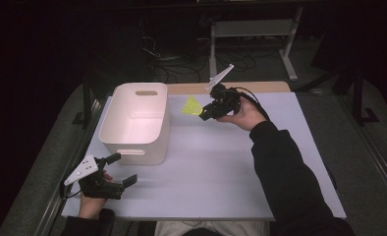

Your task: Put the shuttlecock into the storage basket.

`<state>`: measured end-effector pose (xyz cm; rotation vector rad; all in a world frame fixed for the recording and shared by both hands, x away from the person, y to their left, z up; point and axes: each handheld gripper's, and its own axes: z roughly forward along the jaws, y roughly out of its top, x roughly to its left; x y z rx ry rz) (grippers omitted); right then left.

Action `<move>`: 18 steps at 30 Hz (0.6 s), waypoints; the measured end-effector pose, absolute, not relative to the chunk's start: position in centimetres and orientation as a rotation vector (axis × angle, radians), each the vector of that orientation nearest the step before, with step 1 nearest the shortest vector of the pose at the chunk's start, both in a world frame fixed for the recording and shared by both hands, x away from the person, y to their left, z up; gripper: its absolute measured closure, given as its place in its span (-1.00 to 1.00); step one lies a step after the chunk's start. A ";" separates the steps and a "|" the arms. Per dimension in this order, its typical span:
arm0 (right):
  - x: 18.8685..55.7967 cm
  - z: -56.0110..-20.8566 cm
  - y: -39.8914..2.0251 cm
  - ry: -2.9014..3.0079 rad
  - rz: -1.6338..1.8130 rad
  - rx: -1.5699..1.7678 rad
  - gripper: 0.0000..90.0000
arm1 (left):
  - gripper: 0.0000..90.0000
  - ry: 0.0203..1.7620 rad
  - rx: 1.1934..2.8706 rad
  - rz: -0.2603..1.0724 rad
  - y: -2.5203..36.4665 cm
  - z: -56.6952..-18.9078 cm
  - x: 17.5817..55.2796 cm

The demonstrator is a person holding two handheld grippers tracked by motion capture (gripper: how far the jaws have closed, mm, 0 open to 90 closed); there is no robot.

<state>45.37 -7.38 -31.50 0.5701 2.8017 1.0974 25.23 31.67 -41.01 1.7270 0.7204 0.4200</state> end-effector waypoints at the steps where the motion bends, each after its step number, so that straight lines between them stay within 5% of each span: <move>1: 45.3 -31.4 -7.3 2.801 1.099 0.564 0.40 | -1.00 0.720 1.727 0.420 31.7 -41.0 25.2; 18: 44.1 -29.1 -5.3 2.799 1.094 0.493 0.41 | -1.00 0.721 1.726 0.418 31.7 -41.0 25.2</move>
